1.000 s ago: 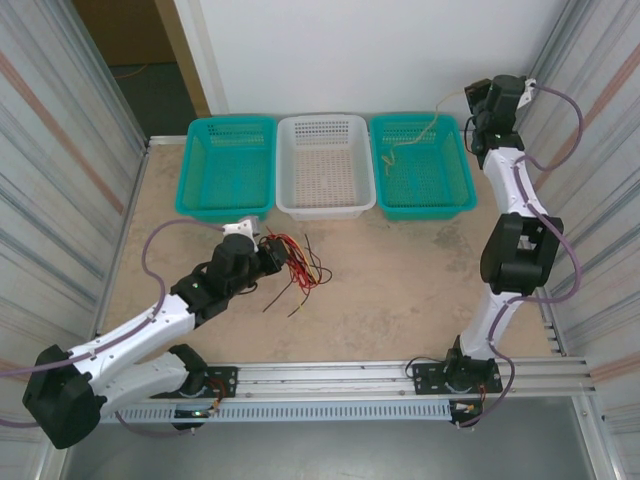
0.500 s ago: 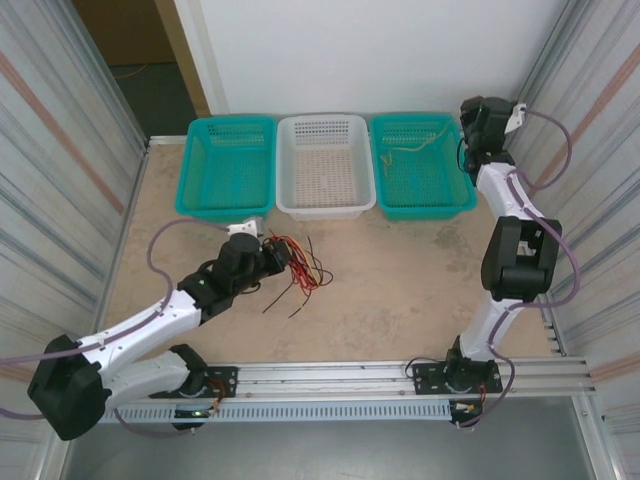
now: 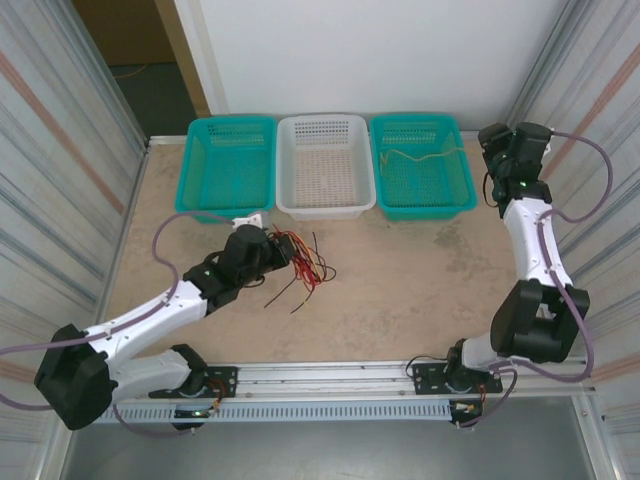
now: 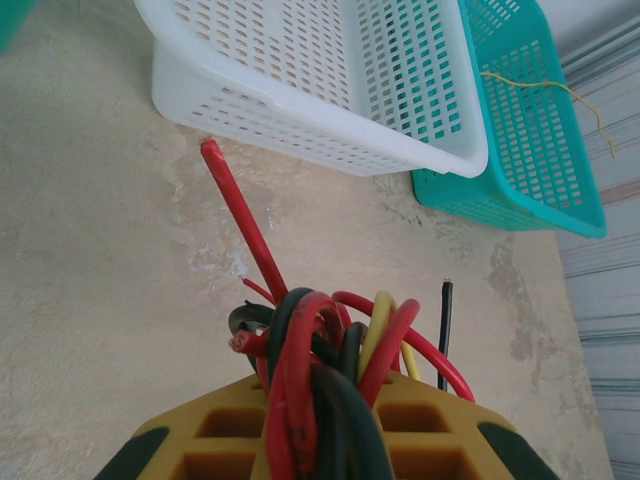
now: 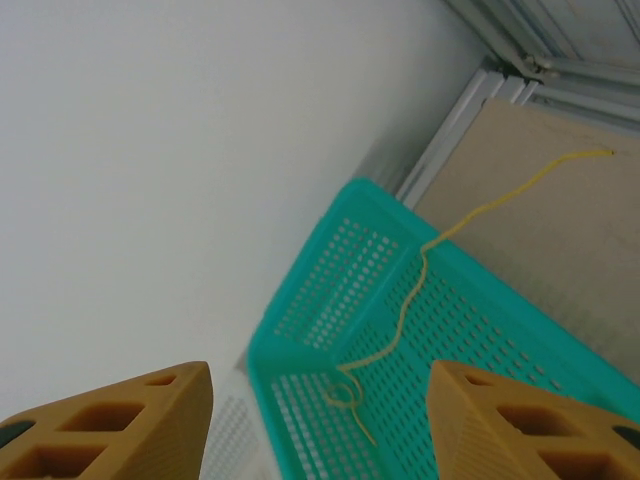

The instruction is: Untangle the cables

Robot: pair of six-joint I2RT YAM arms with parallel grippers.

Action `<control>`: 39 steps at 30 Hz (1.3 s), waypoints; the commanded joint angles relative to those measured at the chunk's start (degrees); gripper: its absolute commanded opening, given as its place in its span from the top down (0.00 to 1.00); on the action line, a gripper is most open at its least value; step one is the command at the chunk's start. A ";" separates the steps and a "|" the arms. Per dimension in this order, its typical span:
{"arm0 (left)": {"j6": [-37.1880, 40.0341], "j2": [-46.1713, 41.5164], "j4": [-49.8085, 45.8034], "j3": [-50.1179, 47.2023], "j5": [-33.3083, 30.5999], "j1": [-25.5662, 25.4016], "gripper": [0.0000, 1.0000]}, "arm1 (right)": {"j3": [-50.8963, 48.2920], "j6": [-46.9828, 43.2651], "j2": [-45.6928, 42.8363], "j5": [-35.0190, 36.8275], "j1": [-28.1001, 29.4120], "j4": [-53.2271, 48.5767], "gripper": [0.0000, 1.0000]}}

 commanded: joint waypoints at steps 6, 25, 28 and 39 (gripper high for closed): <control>1.09 1.64 -3.90 5.14 1.44 0.41 1.00 | 4.11 -24.35 -7.82 -1.95 14.32 -29.26 0.41; 1.76 -1.66 -29.54 11.92 10.77 11.14 0.34 | -10.39 -14.82 0.67 -4.91 52.67 -26.01 0.39; 2.05 -2.44 -28.75 9.75 13.95 11.94 0.47 | -8.36 -13.98 5.30 -6.14 54.06 -25.73 0.45; 1.37 3.02 -24.31 6.91 21.29 8.79 0.76 | -3.20 -13.85 17.77 -8.16 55.63 -22.41 0.61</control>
